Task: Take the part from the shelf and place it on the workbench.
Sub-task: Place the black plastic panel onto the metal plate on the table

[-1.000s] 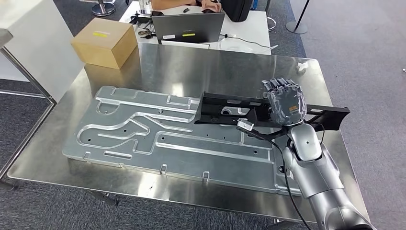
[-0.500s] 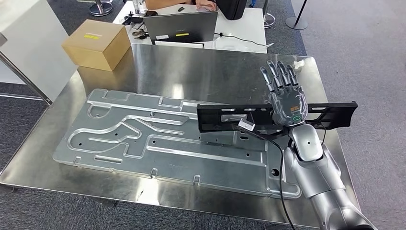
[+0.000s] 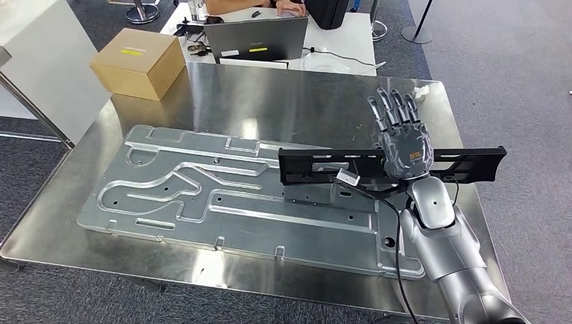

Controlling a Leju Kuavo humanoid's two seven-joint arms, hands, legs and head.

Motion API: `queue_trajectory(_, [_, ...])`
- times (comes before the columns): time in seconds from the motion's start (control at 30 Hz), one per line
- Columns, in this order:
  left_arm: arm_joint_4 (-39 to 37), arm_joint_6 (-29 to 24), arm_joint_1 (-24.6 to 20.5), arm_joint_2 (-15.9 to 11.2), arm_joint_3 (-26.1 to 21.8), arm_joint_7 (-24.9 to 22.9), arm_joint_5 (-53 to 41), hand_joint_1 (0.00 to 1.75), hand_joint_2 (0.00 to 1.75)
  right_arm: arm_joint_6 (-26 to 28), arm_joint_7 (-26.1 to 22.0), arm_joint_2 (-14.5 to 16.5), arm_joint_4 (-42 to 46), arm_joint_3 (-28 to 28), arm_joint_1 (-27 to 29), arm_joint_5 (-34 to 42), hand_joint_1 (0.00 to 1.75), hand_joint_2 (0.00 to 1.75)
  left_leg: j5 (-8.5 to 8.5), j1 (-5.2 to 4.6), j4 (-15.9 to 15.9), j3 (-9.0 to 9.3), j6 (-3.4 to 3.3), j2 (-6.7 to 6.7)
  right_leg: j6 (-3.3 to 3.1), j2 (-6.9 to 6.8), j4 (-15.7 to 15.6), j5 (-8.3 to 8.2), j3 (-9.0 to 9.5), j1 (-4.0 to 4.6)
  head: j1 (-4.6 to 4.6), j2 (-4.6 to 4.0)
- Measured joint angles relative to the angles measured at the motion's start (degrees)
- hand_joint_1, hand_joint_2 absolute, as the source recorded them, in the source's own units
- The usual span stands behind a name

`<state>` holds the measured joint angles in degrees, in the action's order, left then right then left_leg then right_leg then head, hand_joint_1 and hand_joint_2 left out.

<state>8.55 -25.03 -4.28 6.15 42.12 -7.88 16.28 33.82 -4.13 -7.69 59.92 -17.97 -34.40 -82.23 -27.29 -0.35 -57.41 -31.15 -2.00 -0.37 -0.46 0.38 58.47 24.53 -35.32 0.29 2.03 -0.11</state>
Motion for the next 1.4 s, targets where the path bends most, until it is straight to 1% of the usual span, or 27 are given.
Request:
queue_trajectory(0.1, [0.0, 0.1, 0.01, -0.01, 0.0, -0.16, 0.01, 0.0, 0.0, 0.64, 0.0, -0.44, -0.14, 0.01, -0.05, 0.38, 0.0, 1.75, -0.01, -0.02, -0.02, 0.02, 0.01, 0.0, 0.0, -0.01, -0.01, 0.0, 0.02, -0.01, 0.0, 0.0])
queue_trajectory(0.17, [0.0, 0.1, 0.04, -0.03, 0.0, -0.16, 0.03, 0.0, 0.0, 1.05, 0.33, -1.38, -0.16, 0.23, -0.31, 1.23, 0.0, 1.75, -0.01, -0.06, -0.04, 0.01, 0.01, -0.04, 0.01, -0.06, -0.01, -0.01, 0.03, -0.03, 0.0, 0.0])
queue_trajectory(0.3, [0.0, 0.03, 0.28, -0.15, 0.03, -0.25, 0.08, 0.0, 0.0, 2.37, 1.01, -3.69, -0.24, 2.69, -1.0, 3.41, 0.0, 1.75, -0.01, -0.07, -0.06, -0.03, 0.01, -0.09, 0.04, -0.11, 0.0, -0.02, 0.05, -0.08, 0.01, 0.0])
queue_trajectory(0.43, [0.0, 0.02, 0.27, -0.26, 0.04, -0.27, 0.17, 0.0, 0.0, 2.59, 0.75, -4.46, -0.25, 4.32, -1.07, 3.64, 0.0, 1.75, -0.02, -0.07, -0.07, 0.0, 0.02, -0.03, 0.06, -0.03, 0.0, -0.04, 0.04, -0.09, -0.01, 0.0])
queue_trajectory(0.83, [0.0, 0.02, 0.28, -0.33, 0.07, -0.31, 0.69, 0.0, 0.0, 2.56, 0.39, -4.6, -0.25, 5.76, -1.04, 3.45, 0.0, 1.75, -0.02, -0.06, -0.07, -0.01, 0.02, -0.02, 0.06, -0.05, 0.01, -0.03, 0.02, -0.07, 0.0, 0.0])
queue_trajectory(0.97, [0.0, 0.12, 0.27, -0.38, 0.43, -0.49, 0.6, 0.0, 0.0, 2.44, -0.76, -4.41, -0.66, 5.59, -0.42, 1.05, 0.0, 1.75, -0.02, -0.06, -0.06, -0.02, 0.02, -0.03, 0.06, -0.06, 0.04, -0.03, 0.03, -0.07, 0.0, 0.0])
queue_trajectory(1.1, [0.0, 0.04, 0.18, -0.49, 0.7, 0.15, 0.58, 0.0, 0.0, 3.01, -0.7, -3.79, -1.69, 5.29, 0.18, 0.09, 0.0, 1.75, -0.02, -0.06, -0.06, -0.01, 0.02, -0.03, 0.06, -0.06, 0.04, -0.03, 0.03, -0.07, -0.01, 0.0])
queue_trajectory(1.4, [0.0, 0.24, 0.16, -0.63, 1.49, -1.01, 0.52, 0.0, 0.0, 4.22, -1.03, -3.48, -3.11, 5.27, 0.66, 1.76, 0.0, 1.75, -0.04, -0.06, -0.07, 0.1, 0.04, -0.02, 0.06, -0.05, 0.02, -0.03, 0.15, -0.07, 0.01, 0.0])
